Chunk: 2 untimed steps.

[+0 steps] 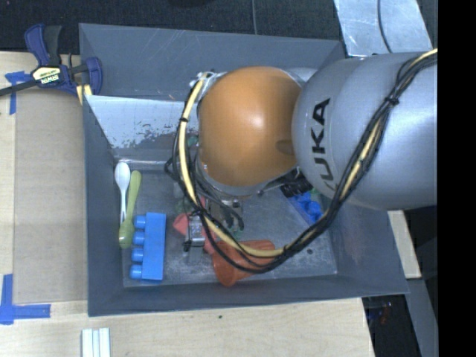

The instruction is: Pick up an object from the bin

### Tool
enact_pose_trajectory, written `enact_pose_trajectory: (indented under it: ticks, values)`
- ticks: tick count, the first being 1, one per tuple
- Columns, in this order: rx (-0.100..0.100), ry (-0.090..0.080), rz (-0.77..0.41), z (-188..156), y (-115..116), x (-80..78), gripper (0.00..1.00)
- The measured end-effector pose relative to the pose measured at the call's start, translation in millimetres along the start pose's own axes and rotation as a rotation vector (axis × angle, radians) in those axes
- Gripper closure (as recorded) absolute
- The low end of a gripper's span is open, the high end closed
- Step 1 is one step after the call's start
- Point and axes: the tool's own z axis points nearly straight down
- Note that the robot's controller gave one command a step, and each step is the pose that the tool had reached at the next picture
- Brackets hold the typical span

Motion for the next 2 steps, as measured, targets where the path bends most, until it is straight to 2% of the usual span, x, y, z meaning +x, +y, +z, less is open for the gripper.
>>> enact_pose_trajectory:
  ticks: [1, 2]
  values:
    - [-0.002, -0.008, 0.003, -4, -1, -1.9, 0.0]
    - [-0.002, -0.007, 0.059, 29, -42, -17.2, 0.0]
